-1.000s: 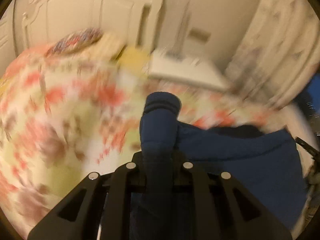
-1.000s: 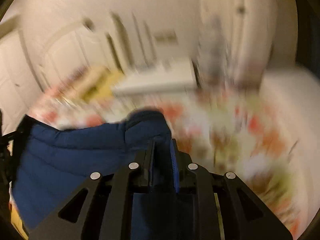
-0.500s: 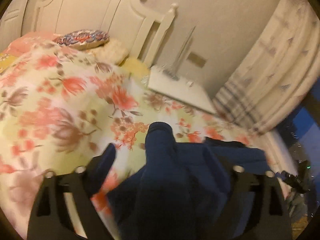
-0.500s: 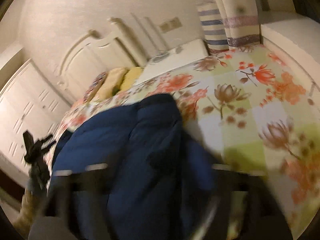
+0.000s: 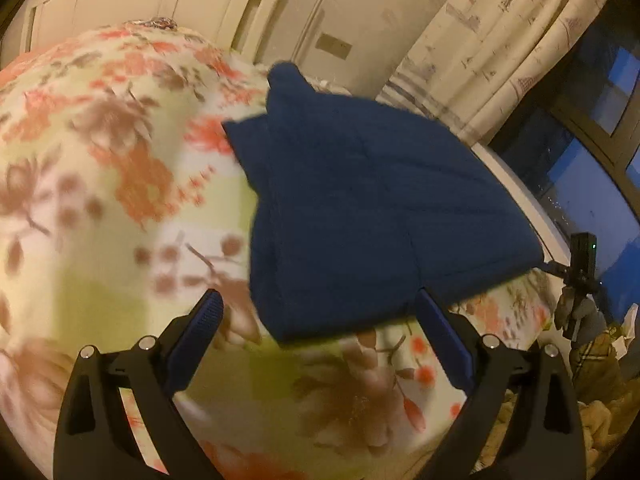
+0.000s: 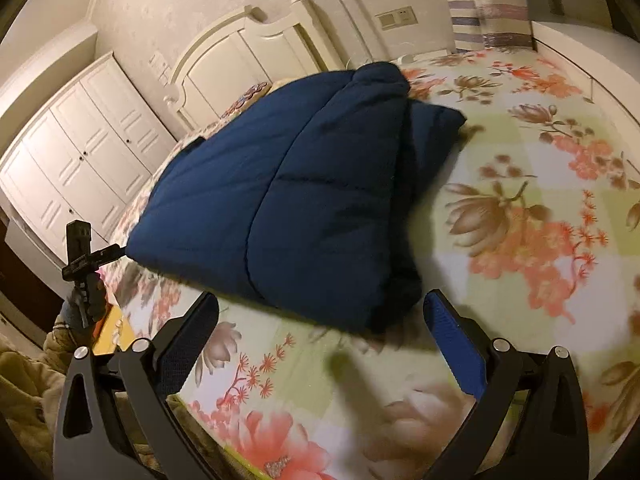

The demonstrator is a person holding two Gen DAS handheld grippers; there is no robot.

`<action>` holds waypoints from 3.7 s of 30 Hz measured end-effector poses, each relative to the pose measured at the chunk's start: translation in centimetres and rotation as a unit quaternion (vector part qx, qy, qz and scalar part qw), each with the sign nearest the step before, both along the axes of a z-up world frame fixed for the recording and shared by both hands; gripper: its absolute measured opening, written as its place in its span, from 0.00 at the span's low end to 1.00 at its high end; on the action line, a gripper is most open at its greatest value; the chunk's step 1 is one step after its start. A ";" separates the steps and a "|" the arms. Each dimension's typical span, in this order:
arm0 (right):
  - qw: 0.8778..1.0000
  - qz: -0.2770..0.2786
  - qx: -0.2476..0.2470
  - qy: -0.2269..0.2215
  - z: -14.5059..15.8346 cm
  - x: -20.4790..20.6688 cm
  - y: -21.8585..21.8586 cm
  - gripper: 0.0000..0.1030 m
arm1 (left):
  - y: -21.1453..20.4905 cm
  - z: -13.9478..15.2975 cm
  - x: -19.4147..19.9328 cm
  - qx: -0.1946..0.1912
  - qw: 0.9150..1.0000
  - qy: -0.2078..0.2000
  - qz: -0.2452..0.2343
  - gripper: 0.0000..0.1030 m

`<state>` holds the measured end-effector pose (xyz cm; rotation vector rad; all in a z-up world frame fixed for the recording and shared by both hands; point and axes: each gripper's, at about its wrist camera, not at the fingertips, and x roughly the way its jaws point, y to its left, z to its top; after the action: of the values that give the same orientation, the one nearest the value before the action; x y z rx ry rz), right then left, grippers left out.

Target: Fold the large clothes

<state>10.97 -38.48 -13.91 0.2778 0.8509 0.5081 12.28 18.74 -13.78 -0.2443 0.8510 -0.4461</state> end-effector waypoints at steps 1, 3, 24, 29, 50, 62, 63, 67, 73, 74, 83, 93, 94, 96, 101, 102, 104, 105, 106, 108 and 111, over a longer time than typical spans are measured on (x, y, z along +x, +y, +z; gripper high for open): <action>1.000 0.000 -0.010 -0.003 0.0 0.2 0.5 0.96 | -0.5 -0.4 0.5 0.007 1.000 0.004 0.003 0.93; 1.000 -0.001 -0.024 -0.011 0.2 0.3 1.2 0.96 | -1.1 -0.5 1.5 0.004 1.000 -0.002 0.004 0.93; 0.997 -0.056 -0.032 -0.047 3.0 -10.9 -0.4 0.89 | -0.9 4.3 -4.9 0.122 0.989 -0.046 0.065 0.76; 0.985 -0.145 -0.010 -0.094 7.2 -7.6 -4.1 0.95 | -2.5 8.8 -0.9 0.131 0.985 -0.091 0.071 0.98; 0.998 -0.063 0.017 -0.008 1.5 15.5 1.1 0.28 | -4.1 3.8 19.6 0.053 0.995 0.027 0.074 0.18; 0.992 -0.104 -0.054 0.039 -0.3 17.7 1.0 0.36 | -7.2 1.3 22.2 0.150 0.981 0.057 0.108 0.29; 0.993 -0.107 -0.034 0.038 -0.7 17.8 0.7 0.36 | -6.6 1.7 22.0 0.138 0.982 0.055 0.119 0.32; 0.987 -0.137 -0.079 0.018 2.4 16.2 0.6 0.74 | -5.2 4.7 20.1 0.174 0.966 0.004 0.192 0.70; 0.981 -0.131 -0.077 -0.123 10.7 12.3 5.5 0.94 | -9.4 11.1 16.1 0.172 0.956 -0.108 0.210 0.97; 0.981 -0.115 -0.081 -0.136 11.4 12.2 7.5 0.95 | -11.1 11.6 15.9 0.158 0.965 -0.108 0.180 0.98; 0.972 -0.063 -0.226 -0.010 4.8 18.3 19.8 0.88 | -20.2 4.4 20.2 0.281 0.956 -0.021 0.086 0.98; 0.978 -0.057 -0.198 0.029 3.4 19.5 19.3 0.93 | -19.2 1.0 20.9 0.254 0.963 0.006 0.087 0.98; 0.976 -0.073 -0.203 0.013 3.9 19.5 19.1 0.93 | -19.3 0.9 20.9 0.256 0.963 0.005 0.088 0.98; 0.968 -0.095 -0.230 0.025 2.6 20.4 19.0 0.94 | -19.4 0.9 20.9 0.254 0.963 0.005 0.087 0.98; 0.964 -0.060 -0.250 0.066 1.0 22.3 19.7 0.96 | -18.9 0.9 21.2 0.237 0.968 0.014 0.086 0.98; 0.967 -0.057 -0.240 0.068 1.3 22.3 19.2 0.94 | -18.9 0.9 21.2 0.235 0.968 0.014 0.086 0.98; 0.967 -0.093 -0.233 0.043 3.2 21.6 17.1 0.93 | -18.8 0.9 21.2 0.234 0.968 0.012 0.086 0.98; 0.964 -0.123 -0.234 0.022 4.3 20.9 15.4 0.93 | -18.8 0.9 21.2 0.233 0.969 0.012 0.087 0.98; 0.962 -0.141 -0.235 0.016 4.6 20.4 14.0 0.93 | -18.8 0.9 21.2 0.232 0.969 0.012 0.087 0.98; 0.956 -0.168 -0.236 0.041 3.3 20.2 11.1 0.96 | -18.8 0.9 21.2 0.232 0.969 0.012 0.087 0.98; 0.970 -0.173 -0.152 0.083 0.2 20.3 7.3 0.96 | -18.8 0.9 21.1 0.227 0.970 0.011 0.087 0.98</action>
<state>31.26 -31.20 -13.68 0.1828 1.0051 0.0256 33.43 -0.07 -12.91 0.1009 0.9219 -0.0772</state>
